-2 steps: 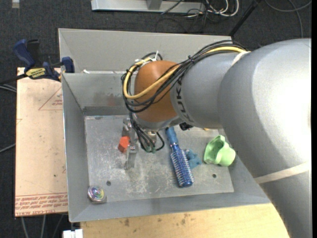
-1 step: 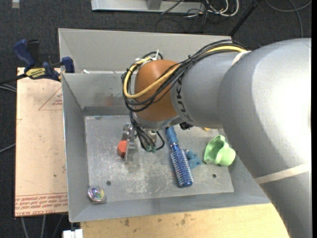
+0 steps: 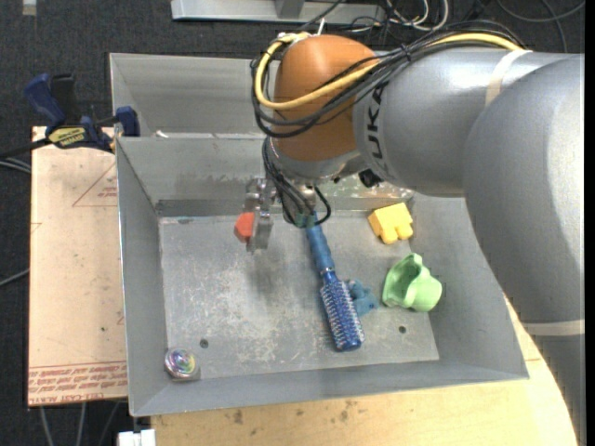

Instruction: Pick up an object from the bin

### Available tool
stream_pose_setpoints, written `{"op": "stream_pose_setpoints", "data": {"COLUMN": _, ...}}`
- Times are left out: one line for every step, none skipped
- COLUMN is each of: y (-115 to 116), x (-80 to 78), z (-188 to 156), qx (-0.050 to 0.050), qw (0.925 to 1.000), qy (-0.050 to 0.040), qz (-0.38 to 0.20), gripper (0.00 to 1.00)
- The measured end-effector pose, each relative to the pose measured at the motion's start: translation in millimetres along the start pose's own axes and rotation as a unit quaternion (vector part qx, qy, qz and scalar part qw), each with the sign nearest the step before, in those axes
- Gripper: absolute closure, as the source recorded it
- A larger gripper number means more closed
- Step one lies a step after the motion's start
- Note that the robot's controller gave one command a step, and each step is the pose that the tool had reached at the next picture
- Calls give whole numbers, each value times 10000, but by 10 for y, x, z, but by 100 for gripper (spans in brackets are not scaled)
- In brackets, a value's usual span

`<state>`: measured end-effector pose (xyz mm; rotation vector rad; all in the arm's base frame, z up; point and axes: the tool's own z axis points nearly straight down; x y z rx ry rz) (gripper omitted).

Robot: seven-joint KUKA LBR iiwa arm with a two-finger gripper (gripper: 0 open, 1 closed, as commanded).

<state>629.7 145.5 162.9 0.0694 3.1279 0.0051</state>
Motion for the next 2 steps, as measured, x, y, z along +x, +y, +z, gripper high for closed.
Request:
{"op": "stream_pose_setpoints", "data": {"y": -241, "x": 86, "z": -1435, "qx": 2, "qw": 10000, "qy": 3, "qz": 4, "gripper": 100}}
{"op": "stream_pose_setpoints", "data": {"y": 332, "x": 85, "z": -1270, "qx": -6, "qw": 9899, "qy": 51, "qz": -1417, "gripper": 100}}
